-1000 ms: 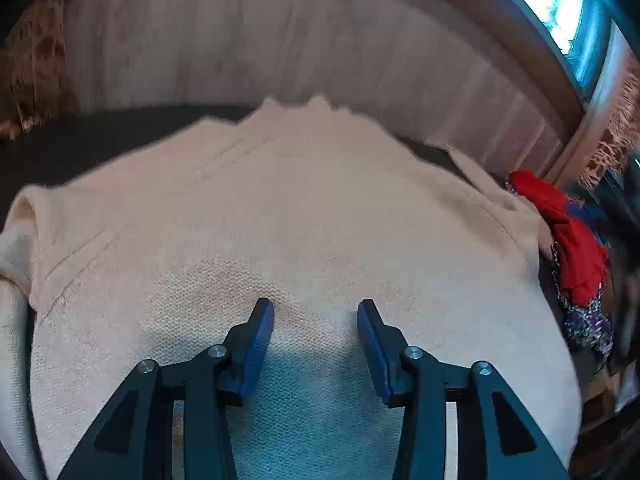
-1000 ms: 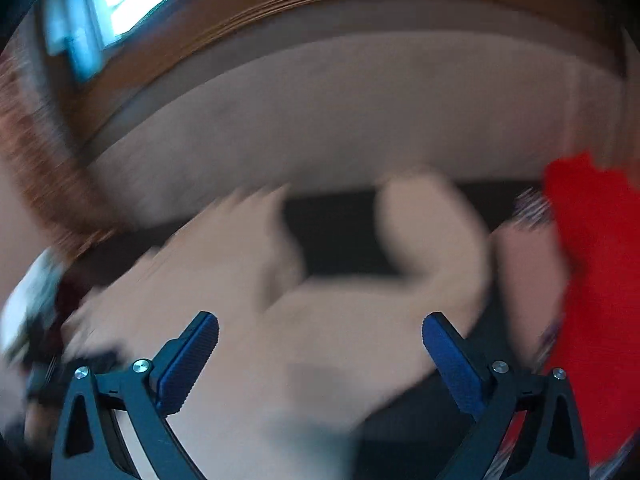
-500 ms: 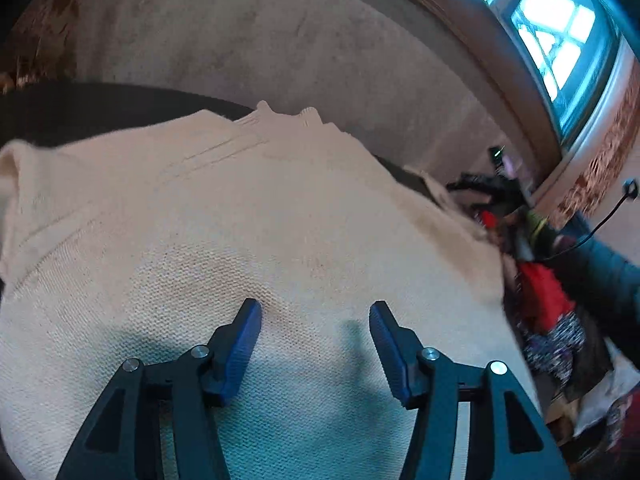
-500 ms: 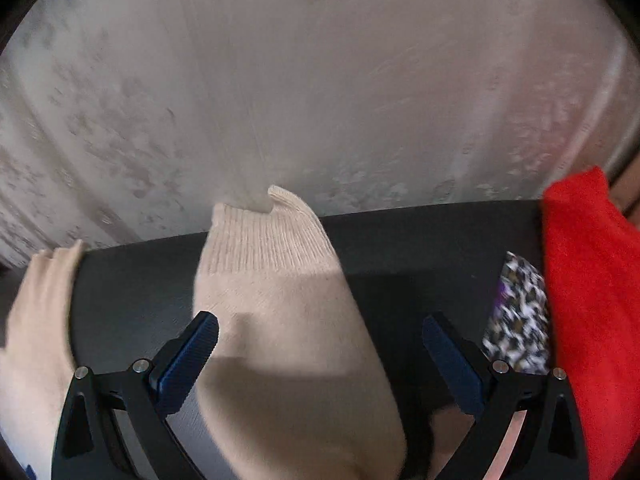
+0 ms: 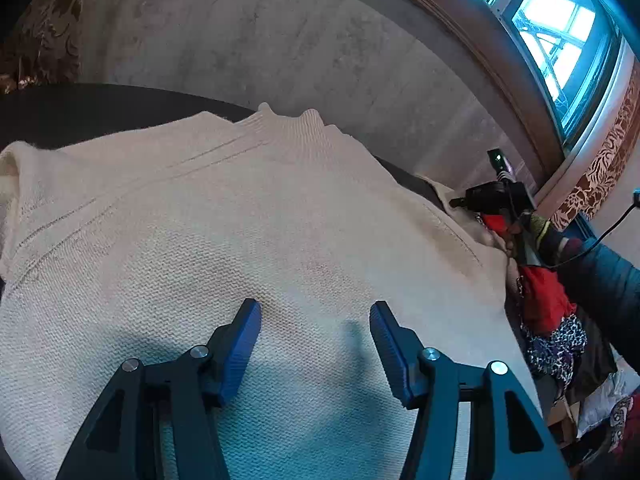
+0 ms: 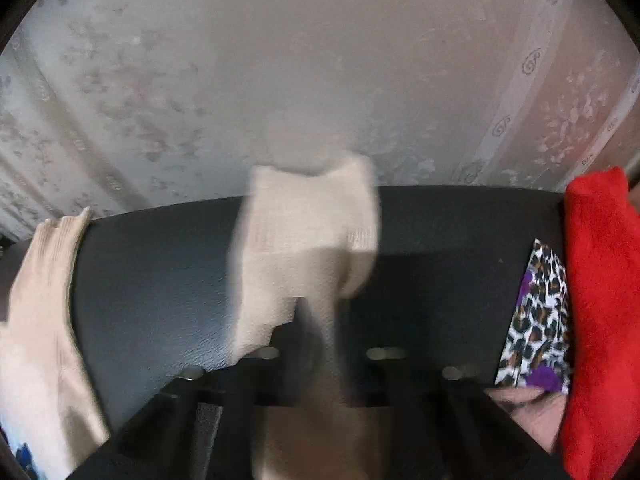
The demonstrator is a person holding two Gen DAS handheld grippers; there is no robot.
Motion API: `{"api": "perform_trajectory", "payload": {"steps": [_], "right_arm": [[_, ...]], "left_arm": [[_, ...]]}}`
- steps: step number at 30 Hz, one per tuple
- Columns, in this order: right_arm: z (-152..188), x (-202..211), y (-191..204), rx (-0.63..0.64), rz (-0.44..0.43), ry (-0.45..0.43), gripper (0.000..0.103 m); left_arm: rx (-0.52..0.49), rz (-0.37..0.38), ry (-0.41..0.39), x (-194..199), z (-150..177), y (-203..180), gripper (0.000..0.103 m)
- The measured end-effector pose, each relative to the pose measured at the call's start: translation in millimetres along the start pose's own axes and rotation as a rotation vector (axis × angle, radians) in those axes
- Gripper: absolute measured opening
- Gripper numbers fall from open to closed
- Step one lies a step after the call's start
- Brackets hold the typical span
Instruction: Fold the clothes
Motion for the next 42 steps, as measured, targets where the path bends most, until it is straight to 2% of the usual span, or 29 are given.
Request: {"api": "perform_trajectory", "payload": {"steps": [6, 10, 19, 26, 29, 31, 33, 38, 39, 42], "right_arm": [[10, 31, -5, -0.008, -0.011, -0.051, 0.014], [8, 56, -21, -0.049, 0.011, -0.123, 0.014], [21, 134, -111, -0.232, 0.089, -0.301, 0.014], [70, 202, -163, -0.338, 0.101, -0.452, 0.014], [100, 211, -187, -0.431, 0.122, -0.453, 0.023], [117, 206, -202, -0.494, 0.126, -0.418, 0.041], [136, 203, -217, -0.557, 0.118, -0.395, 0.051], [166, 210, -235, -0.619, 0.055, -0.397, 0.061], [168, 211, -239, -0.63, 0.046, -0.402, 0.065], [164, 213, -258, -0.686, 0.016, -0.444, 0.066]], "left_arm": [[-0.011, -0.016, -0.003, -2, 0, -1, 0.057], [-0.026, -0.033, 0.0, -4, 0, -3, 0.057], [-0.014, -0.025, -0.01, -1, 3, -2, 0.057], [-0.009, -0.018, -0.013, -3, 2, -1, 0.057], [-0.013, -0.025, -0.01, 1, 5, -1, 0.057], [-0.014, -0.027, -0.009, 1, 5, -3, 0.057], [-0.011, -0.023, -0.01, 1, 5, -2, 0.057], [-0.006, -0.019, -0.013, 2, 5, -1, 0.057], [-0.006, -0.02, -0.012, 2, 5, -1, 0.057], [-0.006, -0.02, -0.014, 4, 7, -1, 0.057]]}}
Point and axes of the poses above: each gripper's, at about its wrist camera, not at the fingertips, and x roughly against the way its jaws point, y to its left, z to its underside, the point moved 6 cm from there along -x, roughly the way its jaws point, and after that the axes turned 10 degrees about -x, right-handed, at the moved point
